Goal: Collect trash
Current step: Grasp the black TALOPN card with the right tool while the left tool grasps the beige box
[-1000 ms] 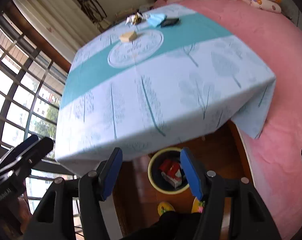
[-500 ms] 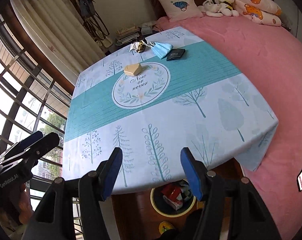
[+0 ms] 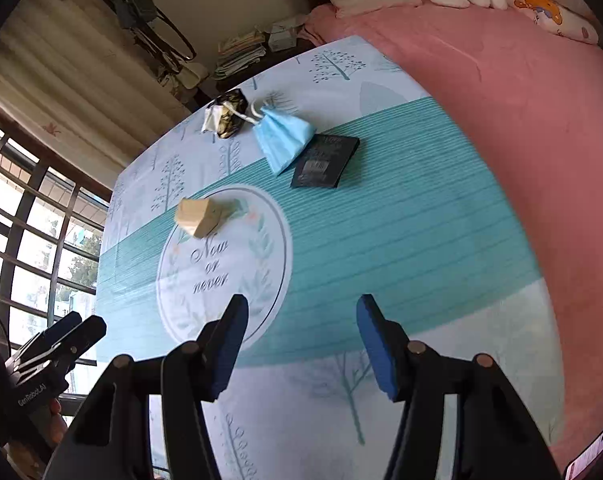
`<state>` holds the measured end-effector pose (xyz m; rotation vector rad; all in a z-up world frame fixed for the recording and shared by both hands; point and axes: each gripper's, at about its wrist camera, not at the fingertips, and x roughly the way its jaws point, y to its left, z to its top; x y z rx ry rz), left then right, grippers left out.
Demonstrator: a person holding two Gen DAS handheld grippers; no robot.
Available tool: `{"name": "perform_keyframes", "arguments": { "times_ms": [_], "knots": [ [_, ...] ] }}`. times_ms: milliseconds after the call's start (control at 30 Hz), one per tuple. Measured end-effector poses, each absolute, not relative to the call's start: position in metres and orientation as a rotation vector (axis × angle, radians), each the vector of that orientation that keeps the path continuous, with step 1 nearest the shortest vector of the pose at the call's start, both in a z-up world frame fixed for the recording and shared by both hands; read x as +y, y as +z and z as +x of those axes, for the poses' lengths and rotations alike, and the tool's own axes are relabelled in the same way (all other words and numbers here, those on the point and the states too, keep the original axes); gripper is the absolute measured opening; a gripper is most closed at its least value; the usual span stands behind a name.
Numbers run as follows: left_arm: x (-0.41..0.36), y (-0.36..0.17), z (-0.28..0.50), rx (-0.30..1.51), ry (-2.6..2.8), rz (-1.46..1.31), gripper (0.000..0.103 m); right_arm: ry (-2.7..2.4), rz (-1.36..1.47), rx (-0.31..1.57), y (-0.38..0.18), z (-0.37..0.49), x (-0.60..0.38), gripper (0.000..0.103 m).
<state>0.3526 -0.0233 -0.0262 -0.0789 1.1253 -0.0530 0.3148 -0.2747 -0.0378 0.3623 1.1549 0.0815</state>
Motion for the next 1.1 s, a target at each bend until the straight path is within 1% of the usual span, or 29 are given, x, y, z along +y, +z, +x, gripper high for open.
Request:
{"name": "perform_keyframes", "arguments": {
  "times_ms": [233,367,533,767,800,867,933,967,1100],
  "knots": [
    [-0.044,-0.067,0.42,1.203,-0.01,-0.072,0.087,0.115,0.371,1.246,-0.077,0.399,-0.295,0.056],
    [-0.051,-0.08,0.447,1.229,-0.015,-0.072,0.087,0.118,0.398,1.277,-0.094,0.423,-0.294,0.056],
    [-0.055,-0.094,0.473,1.255,-0.01,-0.067,0.087,0.115,0.341,1.259,-0.095,0.439,-0.281,0.057],
    [-0.057,-0.106,0.492,1.281,-0.008,-0.057,0.087,0.083,0.195,1.228,-0.093,0.45,-0.259,0.055],
    [-0.056,-0.107,0.494,1.286,-0.006,-0.057,0.087,0.081,0.177,1.222,-0.094,0.451,-0.257,0.048],
    [-0.053,-0.111,0.498,1.296,-0.013,-0.071,0.087,0.077,0.14,1.211,-0.095,0.453,-0.254,0.039],
    [-0.053,-0.114,0.503,1.301,-0.021,-0.089,0.087,0.088,0.127,1.199,-0.095,0.455,-0.253,0.034],
    [-0.053,-0.115,0.504,1.305,-0.021,-0.089,0.087,0.092,0.127,1.194,-0.095,0.455,-0.254,0.027],
    [-0.054,-0.124,0.508,1.334,-0.029,-0.09,0.086,0.117,0.14,1.182,-0.096,0.457,-0.258,0.017]
  ]
}}
